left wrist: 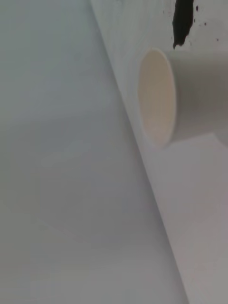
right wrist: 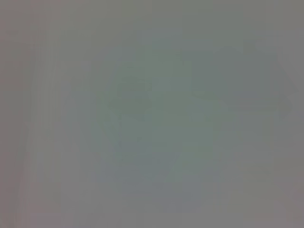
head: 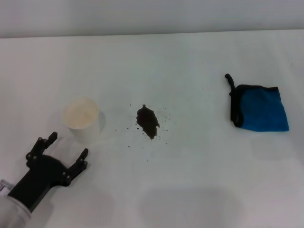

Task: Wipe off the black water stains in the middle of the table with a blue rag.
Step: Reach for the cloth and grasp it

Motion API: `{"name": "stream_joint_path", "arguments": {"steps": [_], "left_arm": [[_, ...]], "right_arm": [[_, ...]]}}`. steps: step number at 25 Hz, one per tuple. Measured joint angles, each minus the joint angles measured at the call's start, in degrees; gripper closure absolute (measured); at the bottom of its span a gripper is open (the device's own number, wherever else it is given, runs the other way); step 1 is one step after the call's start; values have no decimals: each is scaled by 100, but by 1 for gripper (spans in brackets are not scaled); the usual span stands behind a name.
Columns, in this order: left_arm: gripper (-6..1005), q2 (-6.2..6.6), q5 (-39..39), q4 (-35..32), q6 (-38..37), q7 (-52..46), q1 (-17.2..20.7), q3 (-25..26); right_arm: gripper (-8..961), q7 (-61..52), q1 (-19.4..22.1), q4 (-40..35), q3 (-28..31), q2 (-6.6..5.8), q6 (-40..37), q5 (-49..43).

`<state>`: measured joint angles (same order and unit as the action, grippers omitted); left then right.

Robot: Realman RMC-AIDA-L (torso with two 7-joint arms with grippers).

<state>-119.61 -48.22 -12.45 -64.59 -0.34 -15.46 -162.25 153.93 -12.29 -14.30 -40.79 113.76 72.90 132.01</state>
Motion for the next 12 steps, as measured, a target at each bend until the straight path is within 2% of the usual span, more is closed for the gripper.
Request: {"name": "stream_joint_path", "arguments": {"steps": [4, 7, 10, 12], "left_arm": [[106, 8, -329, -44, -338, -25, 328, -1], [106, 22, -758, -39, -791, -151, 515, 1], [106, 43, -1106, 33, -1127, -368, 601, 1], [106, 52, -1307, 130, -1323, -511, 633, 0]], "right_arm": [[197, -79, 67, -73, 1, 1, -11, -6], [197, -645, 177, -287, 36, 8, -4, -8], [197, -2040, 347, -827, 28, 4, -169, -38], [197, -3408, 440, -1269, 2, -64, -442, -295]]}}
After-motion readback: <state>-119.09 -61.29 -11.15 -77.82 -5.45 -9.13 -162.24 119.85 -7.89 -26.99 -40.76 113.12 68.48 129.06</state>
